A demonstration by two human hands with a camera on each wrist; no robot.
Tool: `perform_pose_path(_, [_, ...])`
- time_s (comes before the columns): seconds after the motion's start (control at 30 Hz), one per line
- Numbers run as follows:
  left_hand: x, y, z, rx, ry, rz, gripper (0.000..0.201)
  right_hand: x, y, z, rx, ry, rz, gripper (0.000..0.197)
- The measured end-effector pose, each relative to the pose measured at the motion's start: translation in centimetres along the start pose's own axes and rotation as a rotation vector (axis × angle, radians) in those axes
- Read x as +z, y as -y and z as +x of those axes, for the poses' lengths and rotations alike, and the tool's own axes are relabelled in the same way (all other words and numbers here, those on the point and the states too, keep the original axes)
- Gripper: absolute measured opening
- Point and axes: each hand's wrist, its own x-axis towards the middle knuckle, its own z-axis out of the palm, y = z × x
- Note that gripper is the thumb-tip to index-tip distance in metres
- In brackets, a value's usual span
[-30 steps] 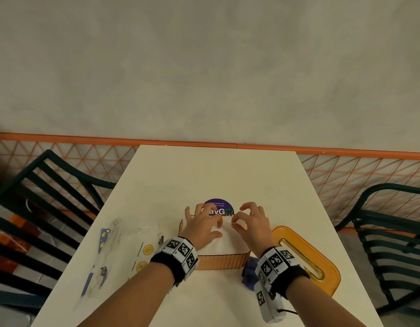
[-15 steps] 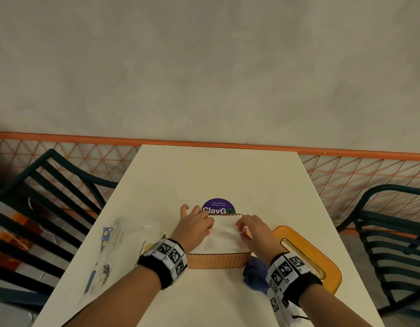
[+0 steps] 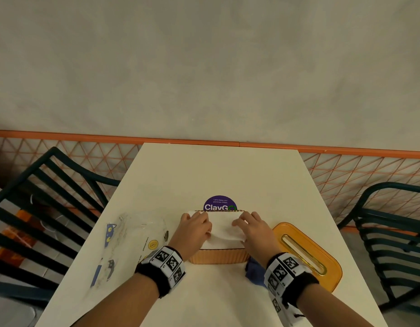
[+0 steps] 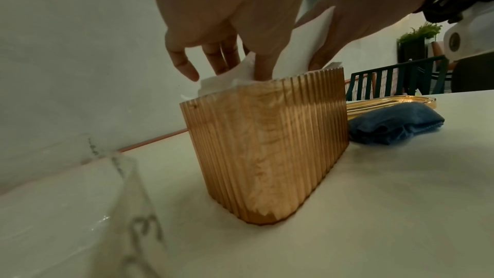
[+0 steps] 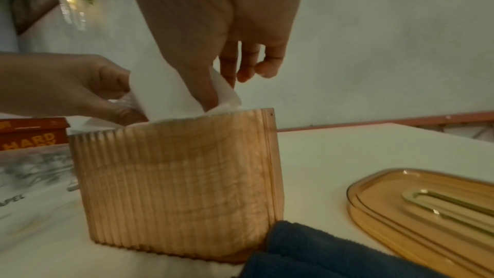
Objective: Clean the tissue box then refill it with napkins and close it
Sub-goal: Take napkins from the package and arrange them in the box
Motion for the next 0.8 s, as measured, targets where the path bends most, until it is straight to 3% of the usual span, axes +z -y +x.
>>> perform_pose_path(0.07, [0.1, -0.1, -0.1, -0.016, 0.019, -0.036, 0.017, -0.1, 0.3, -0.2, -0.064, -0.044, -0.004, 0.05])
perform_pose_path(0.13, [0.1, -0.5, 0.0, -0.015, 0.037, -0.08, 0.004, -0.2, 0.4, -0.4, -0.1, -0.055, -0.018, 0.038])
perform_pose_path(0.3, [-0.1, -0.5, 0.4, -0.055, 0.127, -0.071, 0.029, 0.0, -0.8, -0.2, 0.023, -0.056, 0.035, 0.012])
perform_pose_path(0.4, [-0.1, 0.1, 0.8, -0.183, 0.21, -0.186, 0.036, 0.0, -1.5, 0.3, 0.135, 0.115, 0.113, 0.024])
perform_pose_path(0.5, [-0.3, 0.2, 1.2, -0.318, 0.233, -0.316, 0.043, 0.1, -1.8, 1.1, 0.286, 0.172, 0.252, 0.026])
perform_pose_path(0.63, [-0.5, 0.0, 1.2, -0.383, 0.172, -0.354, 0.026, 0.3, -1.9, 2.1, 0.38, 0.2, 0.263, 0.021])
perform_pose_path(0.7, [-0.2, -0.2, 0.9, -0.353, 0.134, -0.304, 0.02, 0.3, -1.7, 2.3, 0.392, 0.202, 0.249, 0.021])
perform_pose_path(0.8, [-0.1, -0.5, 0.0, -0.279, 0.045, -0.179, 0.044, 0.3, -1.3, 2.1, 0.413, 0.203, 0.22, 0.022])
